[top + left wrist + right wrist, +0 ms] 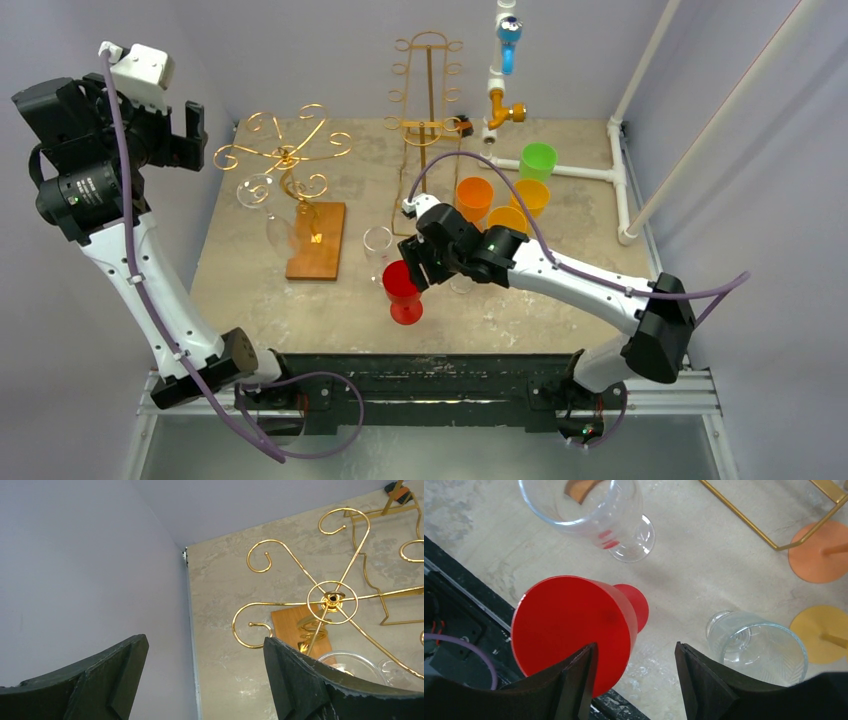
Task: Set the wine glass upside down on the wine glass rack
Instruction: Pick up the wine glass at the center of the board, then turn the wine glass upside down at the wine rack.
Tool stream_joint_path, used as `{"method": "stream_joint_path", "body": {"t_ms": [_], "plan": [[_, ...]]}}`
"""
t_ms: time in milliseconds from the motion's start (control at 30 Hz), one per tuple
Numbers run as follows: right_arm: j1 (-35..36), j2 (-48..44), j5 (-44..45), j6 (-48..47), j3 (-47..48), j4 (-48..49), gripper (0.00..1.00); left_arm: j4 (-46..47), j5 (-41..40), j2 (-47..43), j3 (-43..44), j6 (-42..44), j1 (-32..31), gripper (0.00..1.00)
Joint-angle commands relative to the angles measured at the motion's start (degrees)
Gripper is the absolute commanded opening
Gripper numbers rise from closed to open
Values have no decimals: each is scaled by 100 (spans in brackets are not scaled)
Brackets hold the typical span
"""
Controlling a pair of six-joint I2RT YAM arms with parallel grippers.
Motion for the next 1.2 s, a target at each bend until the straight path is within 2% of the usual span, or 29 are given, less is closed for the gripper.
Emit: {"method": "stream_joint_path", "body": {"t_ms": [0, 67, 167, 267, 367, 633, 900, 1033, 1167], "plan": [[-2, -33, 68, -43, -68, 266, 64, -22, -50, -137, -95, -187, -15, 93], [2, 2, 65, -35, -147, 319, 59, -33, -52, -156, -122, -152, -15, 93], [1, 37, 13, -35, -238, 419, 45, -59, 6, -198, -180, -111, -19, 93], [3, 80, -160, -34, -213, 444, 19, -129, 99, -210, -174, -71, -17, 93], [3, -14, -192, -43, -92, 333, 0, -212, 201, -195, -161, -38, -22, 94], [-6, -795, -426, -222, 598, -181, 0, -566, 408, -144, 185, 79, -18, 100], [3, -1207, -656, -336, 2445, -919, 0, -1221, 1423, 10, 692, -9, -20, 100], [-4, -1047, -578, -397, 3423, -577, 0, -1346, 2196, -51, 796, -60, -19, 100], [2, -856, -105, -478, 3682, 378, 0, -1001, 2928, -404, 626, -263, -15, 100]]}}
